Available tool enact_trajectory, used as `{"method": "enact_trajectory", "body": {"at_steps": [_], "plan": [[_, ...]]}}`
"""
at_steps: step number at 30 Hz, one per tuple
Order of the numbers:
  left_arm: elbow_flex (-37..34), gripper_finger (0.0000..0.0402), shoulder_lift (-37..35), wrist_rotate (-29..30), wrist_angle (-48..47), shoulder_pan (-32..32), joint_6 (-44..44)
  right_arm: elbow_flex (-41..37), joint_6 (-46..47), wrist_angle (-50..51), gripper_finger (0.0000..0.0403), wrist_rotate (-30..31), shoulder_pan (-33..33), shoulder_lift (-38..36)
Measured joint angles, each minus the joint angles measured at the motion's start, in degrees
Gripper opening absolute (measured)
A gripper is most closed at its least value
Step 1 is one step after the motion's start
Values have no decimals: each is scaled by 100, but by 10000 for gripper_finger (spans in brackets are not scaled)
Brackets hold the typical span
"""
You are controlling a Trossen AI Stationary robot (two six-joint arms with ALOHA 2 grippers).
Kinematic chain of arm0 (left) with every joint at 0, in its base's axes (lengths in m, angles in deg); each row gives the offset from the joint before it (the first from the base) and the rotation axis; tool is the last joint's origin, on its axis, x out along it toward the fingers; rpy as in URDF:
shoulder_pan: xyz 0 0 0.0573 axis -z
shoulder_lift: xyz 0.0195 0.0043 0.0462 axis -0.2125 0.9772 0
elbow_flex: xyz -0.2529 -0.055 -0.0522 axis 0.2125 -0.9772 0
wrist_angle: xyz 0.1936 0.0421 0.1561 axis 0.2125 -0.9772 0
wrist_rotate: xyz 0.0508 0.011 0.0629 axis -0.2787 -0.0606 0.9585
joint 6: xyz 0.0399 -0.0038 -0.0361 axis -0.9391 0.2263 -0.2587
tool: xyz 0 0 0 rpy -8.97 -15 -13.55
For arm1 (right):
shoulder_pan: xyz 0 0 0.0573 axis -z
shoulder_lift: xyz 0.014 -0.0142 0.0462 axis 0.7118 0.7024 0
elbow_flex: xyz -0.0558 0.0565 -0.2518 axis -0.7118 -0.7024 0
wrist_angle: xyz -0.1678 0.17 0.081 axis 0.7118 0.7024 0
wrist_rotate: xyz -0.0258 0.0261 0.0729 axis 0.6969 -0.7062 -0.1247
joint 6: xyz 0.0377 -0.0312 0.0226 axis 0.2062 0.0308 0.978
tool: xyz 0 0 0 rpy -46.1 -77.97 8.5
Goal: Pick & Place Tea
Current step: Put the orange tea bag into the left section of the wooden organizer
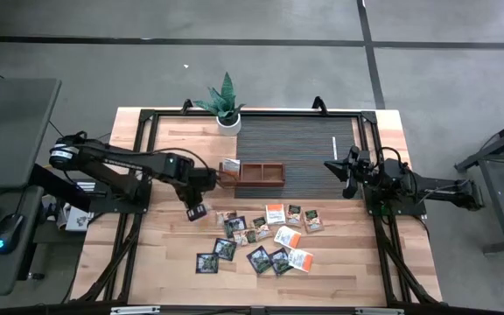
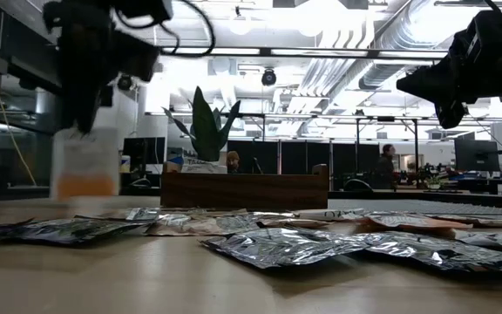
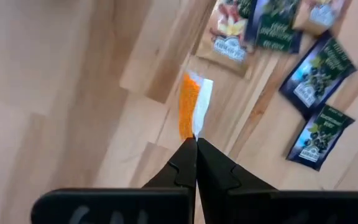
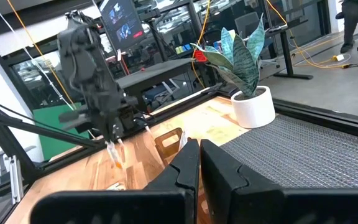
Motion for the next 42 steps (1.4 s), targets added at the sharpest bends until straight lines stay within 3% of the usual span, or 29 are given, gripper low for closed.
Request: {"method": "enact_trajectory", "body": {"at_steps": [12,31,42], "plan": [[1017,0,87,592,-334,-501,-1277,-1,0,-1,12,0,0,2],[3284,0,1927,1506,-1144,-1086,-3296,-1,0,-1,12,-2,0,1],[3475,0,2497,2005,-1264,-1159,-3890,1,0,-1,12,-2,0,41]]}}
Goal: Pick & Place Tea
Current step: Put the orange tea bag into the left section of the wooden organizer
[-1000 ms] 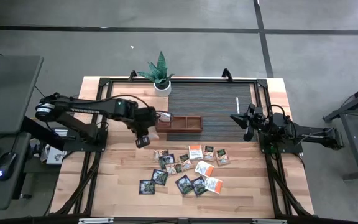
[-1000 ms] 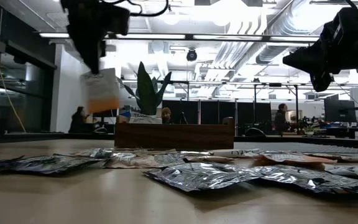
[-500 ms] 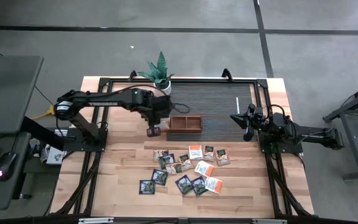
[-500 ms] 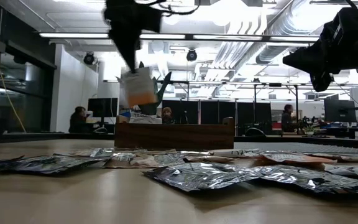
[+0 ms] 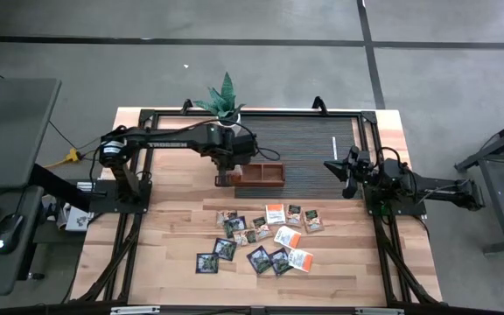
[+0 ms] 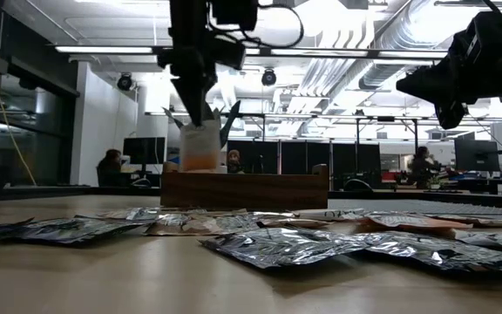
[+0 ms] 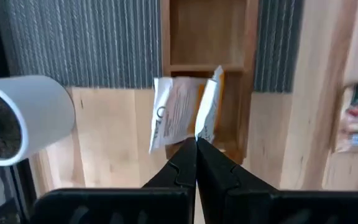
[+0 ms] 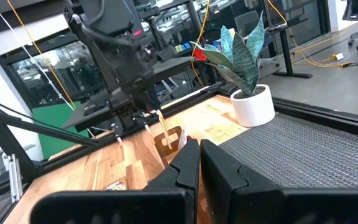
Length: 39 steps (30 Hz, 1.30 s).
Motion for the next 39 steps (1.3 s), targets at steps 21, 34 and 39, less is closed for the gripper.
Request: {"method": "enact_trajectory", "body": {"at_steps": [21,34,39], "plan": [[-7,0,399,221,-28,-195,-45,0,0,0,12,0,0,0],[-16,0,433,-84,19,-372,-90,-1,0,0,12,1,0,0],[-39,0,622,-168,-28,-409,-102,0,0,0,12,1,0,-2]]}}
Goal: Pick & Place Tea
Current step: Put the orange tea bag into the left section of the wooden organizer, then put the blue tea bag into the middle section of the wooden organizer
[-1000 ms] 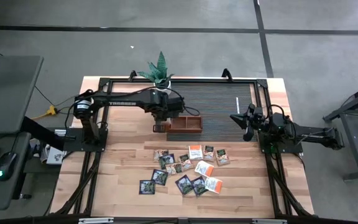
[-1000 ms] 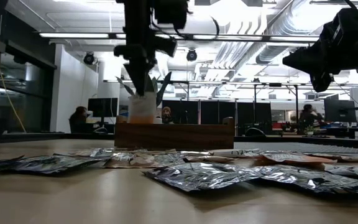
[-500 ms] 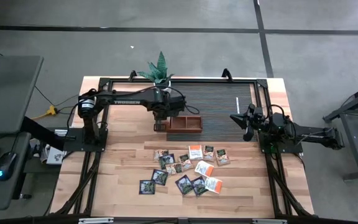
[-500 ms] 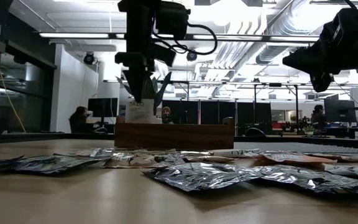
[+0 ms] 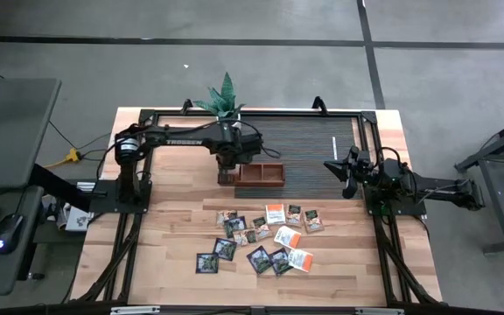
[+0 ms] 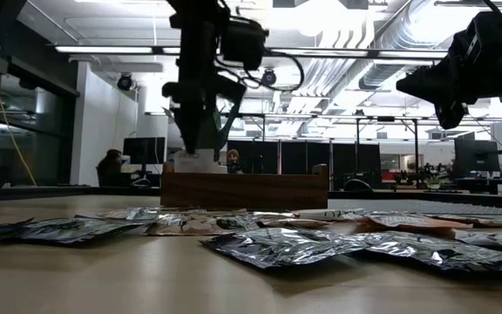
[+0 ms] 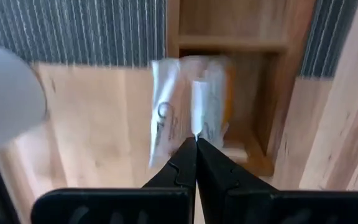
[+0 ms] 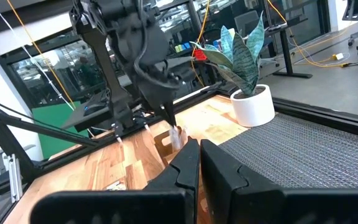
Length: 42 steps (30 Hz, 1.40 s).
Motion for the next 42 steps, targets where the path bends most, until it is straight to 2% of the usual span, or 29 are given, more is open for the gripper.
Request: {"method": "enact_trajectory", "body": {"at_steps": [16,19,29,35,42], "plan": [[23,3,-26,-35,71,2,-254,0,0,0,12,2,0,2],[23,22,-26,-124,71,2,-280,0,0,0,12,2,0,2],[23,134,-26,-123,86,2,-133,-2,0,0,12,-1,0,2],[57,146,-26,96,74,94,101,0,0,0,12,-1,0,2],[620,146,-26,87,56,455,343,0,0,0,12,0,0,2]]}}
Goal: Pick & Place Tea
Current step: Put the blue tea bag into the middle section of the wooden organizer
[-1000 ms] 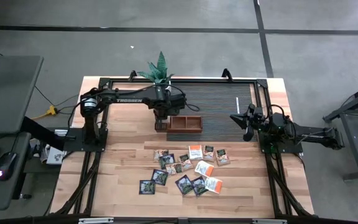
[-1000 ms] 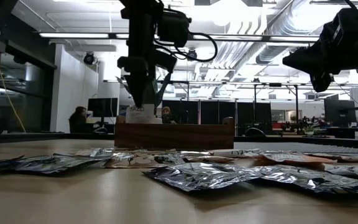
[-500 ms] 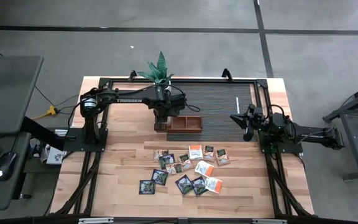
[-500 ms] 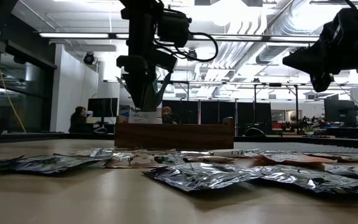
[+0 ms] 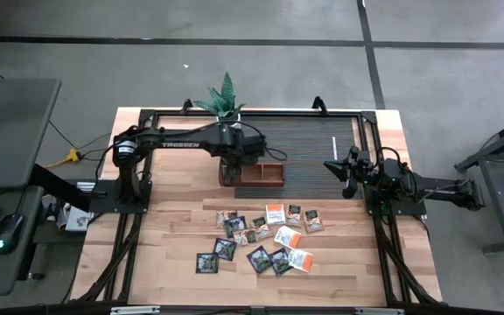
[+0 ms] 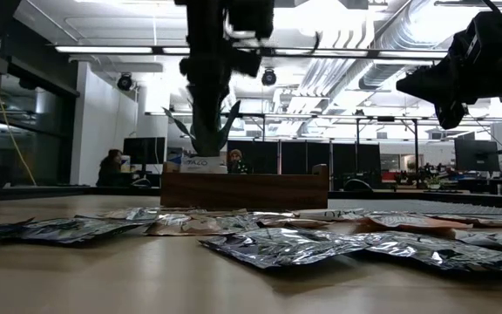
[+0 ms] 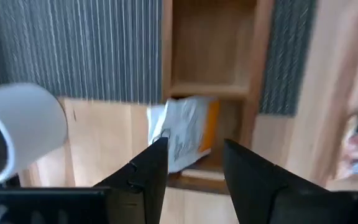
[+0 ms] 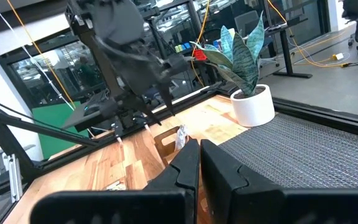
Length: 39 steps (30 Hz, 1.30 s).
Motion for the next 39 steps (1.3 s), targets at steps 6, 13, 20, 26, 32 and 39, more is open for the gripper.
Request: {"method": "enact_trajectory", "body": {"at_steps": [6,13,20,26,32,39], "plan": [[203,147,-2,-245,559,512,97,-1,0,0,12,2,0,0],[203,147,-2,-504,1021,1004,301,0,0,0,12,-1,0,0],[203,147,-2,-1259,1409,1410,260,-1,0,0,12,1,0,0],[193,147,278,-2878,1911,1505,274,1,0,0,12,2,0,0],[184,147,516,-3063,1994,1560,273,1,0,4,12,-1,0,2],[146,147,503,-2777,2028,1562,-320,1,0,5,12,0,0,12]]}}
